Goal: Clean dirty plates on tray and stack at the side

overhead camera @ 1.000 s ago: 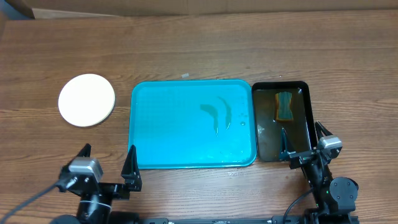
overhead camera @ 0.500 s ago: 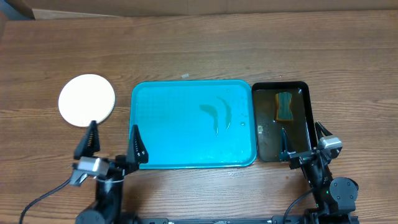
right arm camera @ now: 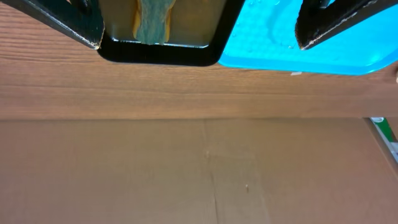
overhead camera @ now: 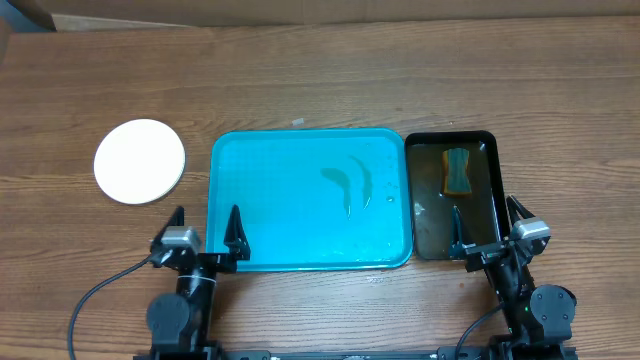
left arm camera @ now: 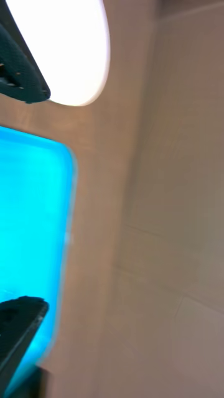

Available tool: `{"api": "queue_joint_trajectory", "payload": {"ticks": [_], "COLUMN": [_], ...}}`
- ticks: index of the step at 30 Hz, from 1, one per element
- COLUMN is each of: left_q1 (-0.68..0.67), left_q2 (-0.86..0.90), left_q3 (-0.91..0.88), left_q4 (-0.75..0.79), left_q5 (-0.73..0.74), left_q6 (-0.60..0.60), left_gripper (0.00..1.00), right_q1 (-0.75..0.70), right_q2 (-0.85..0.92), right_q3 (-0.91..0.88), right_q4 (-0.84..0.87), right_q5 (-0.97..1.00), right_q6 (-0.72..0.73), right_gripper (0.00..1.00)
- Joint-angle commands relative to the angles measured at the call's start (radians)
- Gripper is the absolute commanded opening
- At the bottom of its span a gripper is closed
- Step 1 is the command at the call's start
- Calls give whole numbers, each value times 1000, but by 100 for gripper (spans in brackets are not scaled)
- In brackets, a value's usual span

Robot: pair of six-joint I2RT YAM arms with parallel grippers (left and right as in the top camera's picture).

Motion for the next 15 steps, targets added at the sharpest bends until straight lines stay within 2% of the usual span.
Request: {"api": "queue_joint_trajectory", "payload": {"ticks": [1,4,15], "left_q1": [10,10,-10], "left_q2": [-11,-11,-10], "left_q3": [-7,-7,-7], "left_q4": [-38,-40,-39], "left_q5": [-58,-57,-39], "left_q6": [128,167,148], "left_gripper": [100,100,100], "right_q1": [-4,-4,-4], "right_q2": [-8,-8,-8], "right_q3": [-11,-11,-11], "right_q4": [5,5,5], "right_q5": [9,9,9], "right_q6": [6,6,6], "right_gripper": [100,100,100]}}
